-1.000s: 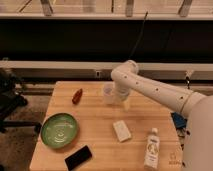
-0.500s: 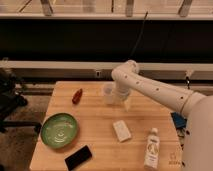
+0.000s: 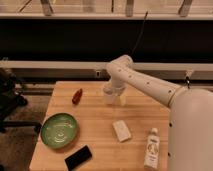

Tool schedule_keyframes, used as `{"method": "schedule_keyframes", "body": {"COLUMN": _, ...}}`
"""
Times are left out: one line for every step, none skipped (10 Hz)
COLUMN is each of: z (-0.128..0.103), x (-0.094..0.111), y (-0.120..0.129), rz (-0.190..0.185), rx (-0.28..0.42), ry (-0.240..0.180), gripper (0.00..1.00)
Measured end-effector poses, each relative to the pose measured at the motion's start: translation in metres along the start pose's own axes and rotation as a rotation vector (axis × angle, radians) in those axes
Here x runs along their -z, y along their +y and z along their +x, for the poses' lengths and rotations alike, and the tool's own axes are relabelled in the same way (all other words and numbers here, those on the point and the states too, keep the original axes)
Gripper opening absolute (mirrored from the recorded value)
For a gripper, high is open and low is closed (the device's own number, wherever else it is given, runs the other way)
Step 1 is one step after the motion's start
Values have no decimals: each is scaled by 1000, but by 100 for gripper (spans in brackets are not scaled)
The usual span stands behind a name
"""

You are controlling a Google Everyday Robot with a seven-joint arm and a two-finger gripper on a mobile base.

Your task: Pick up the ceramic cup

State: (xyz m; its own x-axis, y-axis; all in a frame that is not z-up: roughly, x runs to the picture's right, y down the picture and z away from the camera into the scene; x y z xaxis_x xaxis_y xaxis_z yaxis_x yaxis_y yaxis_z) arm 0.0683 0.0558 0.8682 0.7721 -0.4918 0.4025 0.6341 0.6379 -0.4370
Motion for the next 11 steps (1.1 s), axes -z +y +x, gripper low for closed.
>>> {"method": "schedule_keyframes", "body": {"z": -1, "x": -1, "y": -3, "rz": -2, "rx": 3, "ry": -4, "gripper": 80}}
{"method": "schedule_keyframes", "body": {"z": -2, "x": -3, "y": -3, "rz": -5, "rx": 3, "ry": -11, "gripper": 80}}
{"method": "schedule_keyframes", "body": {"z": -2, "x": -5, "y": -2, "rz": -7, "rx": 2, "ry": -14, "gripper": 80}}
{"method": "schedule_keyframes", "body": {"z": -4, "x": -9, "y": -1, "rz": -11, "rx": 1, "ry": -20, "gripper": 80}}
{"method": "schedule_keyframes", "body": {"z": -5, "x": -13, "y": 0, "rz": -14, "rx": 0, "ry": -26, "gripper": 80}}
{"method": "schedule_keyframes", "body": {"z": -5, "x": -19, "y": 2, "rz": -12, "rx": -4, "ry": -35, "gripper": 80}}
{"method": "schedule_keyframes", "body": {"z": -4, "x": -22, "y": 3, "rz": -11, "rx": -8, "ry": -39, "gripper": 80}}
{"method": "schedule_keyframes", "body": {"z": -3, "x": -28, "y": 5, "rz": -12, "rx": -12, "ry": -44, "gripper": 80}}
{"method": "schedule_keyframes", "body": {"z": -3, "x": -32, "y": 6, "rz": -14, "rx": -14, "ry": -47, "gripper": 80}}
{"method": "schedule_keyframes", "body": {"z": -3, "x": -35, "y": 5, "rz": -14, "rx": -14, "ry": -48, "gripper": 80}}
{"method": "schedule_keyframes", "body": {"z": -4, "x": -38, "y": 4, "rz": -15, "rx": -13, "ry": -49, "gripper": 80}}
